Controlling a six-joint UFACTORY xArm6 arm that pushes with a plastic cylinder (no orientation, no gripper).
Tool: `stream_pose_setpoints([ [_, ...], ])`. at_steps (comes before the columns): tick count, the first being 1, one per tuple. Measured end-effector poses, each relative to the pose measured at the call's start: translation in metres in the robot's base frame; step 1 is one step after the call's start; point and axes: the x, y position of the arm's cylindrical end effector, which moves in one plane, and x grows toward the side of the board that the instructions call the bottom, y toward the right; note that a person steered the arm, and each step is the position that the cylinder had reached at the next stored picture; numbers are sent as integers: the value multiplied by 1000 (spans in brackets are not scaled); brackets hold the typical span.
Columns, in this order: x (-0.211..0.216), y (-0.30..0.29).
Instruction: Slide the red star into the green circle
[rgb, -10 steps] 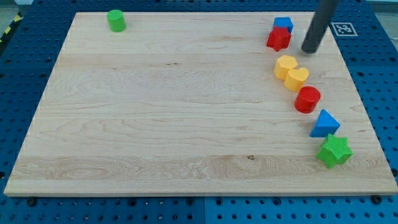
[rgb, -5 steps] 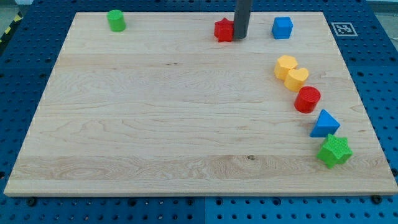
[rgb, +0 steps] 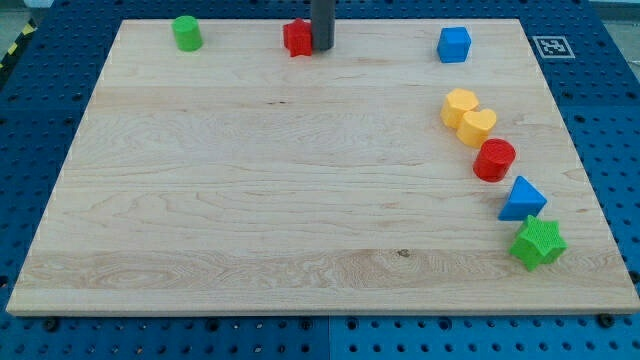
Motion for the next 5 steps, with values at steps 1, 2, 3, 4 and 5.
stream_pose_setpoints([
  [1, -5, -1],
  [2, -5, -12],
  [3, -5, -43],
  [4, -5, -82],
  [5, -8, -113],
])
